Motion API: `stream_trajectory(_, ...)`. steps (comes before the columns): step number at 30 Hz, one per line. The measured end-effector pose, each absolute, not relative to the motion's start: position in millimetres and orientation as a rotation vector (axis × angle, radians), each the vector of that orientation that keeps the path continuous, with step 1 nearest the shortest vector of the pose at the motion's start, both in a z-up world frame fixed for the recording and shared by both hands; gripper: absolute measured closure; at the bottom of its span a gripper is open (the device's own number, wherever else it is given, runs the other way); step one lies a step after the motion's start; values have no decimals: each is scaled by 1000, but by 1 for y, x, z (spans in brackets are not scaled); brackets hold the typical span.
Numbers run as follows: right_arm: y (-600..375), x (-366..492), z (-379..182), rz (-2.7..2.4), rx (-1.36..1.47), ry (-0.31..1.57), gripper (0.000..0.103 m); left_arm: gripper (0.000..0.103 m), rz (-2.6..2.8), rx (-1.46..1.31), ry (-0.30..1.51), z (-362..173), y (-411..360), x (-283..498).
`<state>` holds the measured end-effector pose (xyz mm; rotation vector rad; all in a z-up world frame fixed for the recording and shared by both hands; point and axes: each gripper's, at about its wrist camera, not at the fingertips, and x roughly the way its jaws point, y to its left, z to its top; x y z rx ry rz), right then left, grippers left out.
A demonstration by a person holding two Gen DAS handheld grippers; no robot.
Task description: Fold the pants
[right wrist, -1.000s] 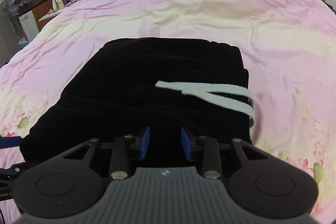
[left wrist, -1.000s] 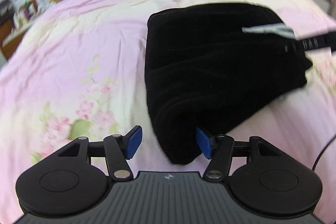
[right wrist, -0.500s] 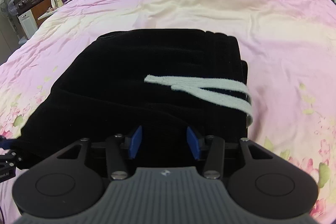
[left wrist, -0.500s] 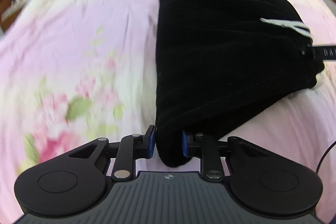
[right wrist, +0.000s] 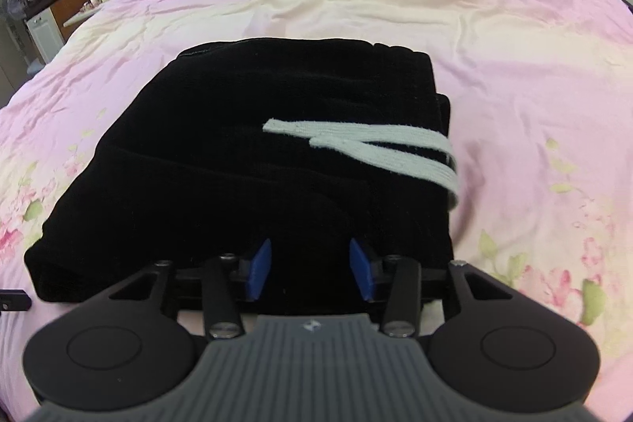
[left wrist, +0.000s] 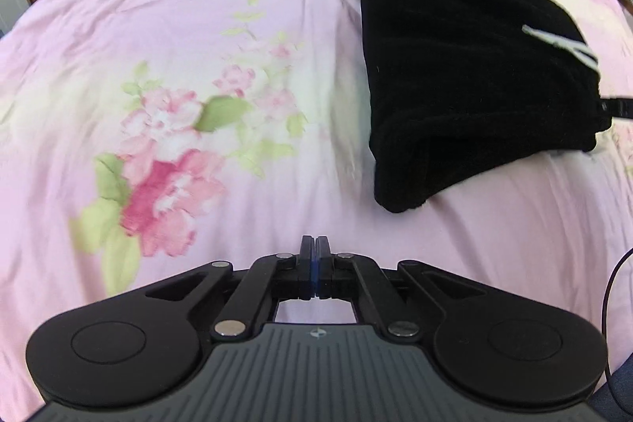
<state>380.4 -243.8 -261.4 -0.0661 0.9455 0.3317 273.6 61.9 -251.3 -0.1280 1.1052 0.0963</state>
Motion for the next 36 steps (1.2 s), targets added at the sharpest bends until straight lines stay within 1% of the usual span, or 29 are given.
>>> stream_trajectory(2,-253,374,-252,336,-33,958,64,102,78,-129,1053,-234,65,276)
stream_trajectory(3,-259,372,-247,338,-6,958,62,99,69,-130,1025,-225,65,280)
stream_trajectory(4,-267,369,-242,337,22,957,57,97,62,-133,990,-215,65,286)
stream_trajectory(5,-274,365,-237,333,54,953,54,88,53,-138,962,-208,65,291)
stream_trajectory(6,-283,363,-233,328,91,949,45,75,40,-152,937,-199,64,299)
stream_trajectory(7,-293,362,-229,322,136,949,37,69,25,-172,912,-192,65,307)
stream_trajectory(8,-304,361,-226,314,194,950,33,54,6,-196,888,-187,65,316)
stream_trajectory(9,-316,361,-225,306,260,951,24,43,-14,-216,868,-183,67,323)
stream_trajectory(10,-327,361,-226,303,333,954,18,40,-42,-235,852,-180,68,333)
stream_trajectory(11,-337,363,-228,303,401,959,11,37,-64,-252,849,-179,70,342)
stream_trajectory(13,-358,375,-234,296,536,980,9,36,-96,-298,865,-184,77,365)
stream_trajectory(15,-369,390,-241,289,598,998,9,35,-123,-348,895,-196,86,388)
stream_trajectory(23,-378,461,-288,386,605,1084,10,33,-159,-534,1000,-257,110,456)
stream_trajectory(26,-377,484,-311,417,618,1129,16,32,-207,-561,1015,-277,109,470)
stream_trajectory(27,-378,490,-320,425,641,1144,17,29,-222,-580,1013,-281,111,474)
stream_trajectory(29,-381,499,-337,452,708,1160,18,28,-242,-617,1020,-290,113,480)
stream_trajectory(31,-381,505,-349,489,744,1155,20,30,-265,-639,1036,-299,115,485)
stream_trajectory(32,-379,508,-353,505,754,1150,22,32,-276,-653,1042,-303,115,487)
stream_trajectory(33,-377,509,-357,518,766,1144,27,33,-283,-678,1048,-307,116,489)
stream_trajectory(36,-372,515,-367,524,826,1131,33,35,-274,-741,1060,-316,116,494)
